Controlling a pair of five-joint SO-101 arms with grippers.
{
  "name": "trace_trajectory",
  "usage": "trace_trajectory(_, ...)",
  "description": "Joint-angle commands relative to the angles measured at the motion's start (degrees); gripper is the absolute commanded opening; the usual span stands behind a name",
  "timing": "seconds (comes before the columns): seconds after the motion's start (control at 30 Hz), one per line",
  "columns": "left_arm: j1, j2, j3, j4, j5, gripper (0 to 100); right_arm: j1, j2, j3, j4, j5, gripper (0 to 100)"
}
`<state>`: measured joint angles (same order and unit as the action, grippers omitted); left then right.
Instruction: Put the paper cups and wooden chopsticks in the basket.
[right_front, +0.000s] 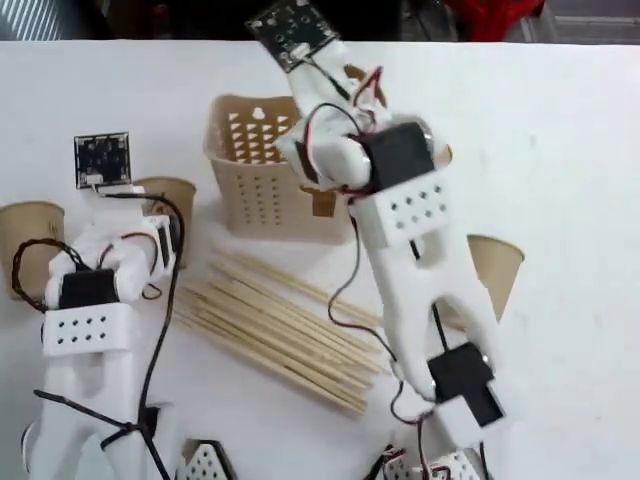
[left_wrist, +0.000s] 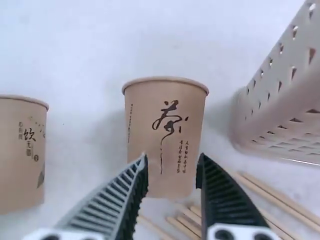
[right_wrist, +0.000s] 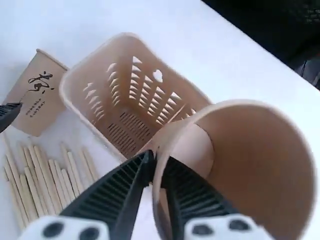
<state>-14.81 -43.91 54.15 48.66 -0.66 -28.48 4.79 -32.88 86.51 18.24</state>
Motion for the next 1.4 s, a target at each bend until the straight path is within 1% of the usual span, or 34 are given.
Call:
trace_trajectory(0.0,-0.48,-1.54,-0.62,-1.14,0.53,17,0.4,1.71,-1.14,-0.48,0.79,2.5)
trace_trajectory(0.07,-0.48,-1.54,-0.62,-1.14,0.53,17,1.19,1.71,-1.14,-0.48,0.79,6.2)
trace_trajectory(0.2,-0.4,-1.54,-0.62,-1.14,0.53,17,1.63,-0.4,-1.93,-0.22,0.7,19.6)
trace_trajectory(0.3,-0.4,-1.45,-0.62,-1.23,0.53,17,1.36,-3.82,-2.37,-0.13,0.79,26.2)
trace_trajectory(0.43,-0.4,-1.19,-0.62,-1.23,0.53,17,1.89,-9.89,-2.29,1.54,0.79,27.2)
trace_trajectory(0.5,-0.4,-1.19,-0.62,-1.23,0.53,17,3.82,-13.05,-2.2,4.18,0.79,26.3)
trace_trajectory(0.57,-0.4,-1.19,-0.53,-1.23,0.53,17,7.52,-16.22,-2.2,8.22,0.79,24.0)
trace_trajectory(0.63,-0.4,-1.19,-0.53,-1.23,0.53,17,13.58,-18.42,-1.85,12.09,1.23,23.1)
trace_trajectory(0.67,-0.4,-1.19,-0.53,-1.23,0.53,17,17.01,-19.56,-0.18,12.09,3.16,23.5)
trace_trajectory(0.77,-0.4,-1.1,-0.53,-1.23,0.53,17,27.74,-20.35,6.68,12.0,12.57,25.1)
trace_trajectory(0.83,-0.4,-1.1,-0.53,-1.23,0.53,17,32.4,-19.03,13.19,12.0,21.45,26.4)
trace_trajectory(0.9,-0.4,-1.1,-0.53,-1.23,0.53,17,35.38,-16.66,19.16,12.0,31.12,26.9)
trace_trajectory(0.97,-0.4,-1.1,-0.53,-1.23,0.53,17,37.05,-13.23,22.15,12.0,39.56,26.9)
trace_trajectory(1.1,-0.4,-1.36,0.97,-2.55,0.53,17,39.16,-3.82,21.89,11.91,51.16,27.1)
trace_trajectory(1.2,-0.4,-1.36,2.02,-4.66,0.53,17,40.31,3.65,18.29,11.91,55.74,27.1)
trace_trajectory(1.37,-0.4,-1.27,2.2,-5.01,0.44,17,43.03,14.73,6.77,12.0,56.88,27.2)
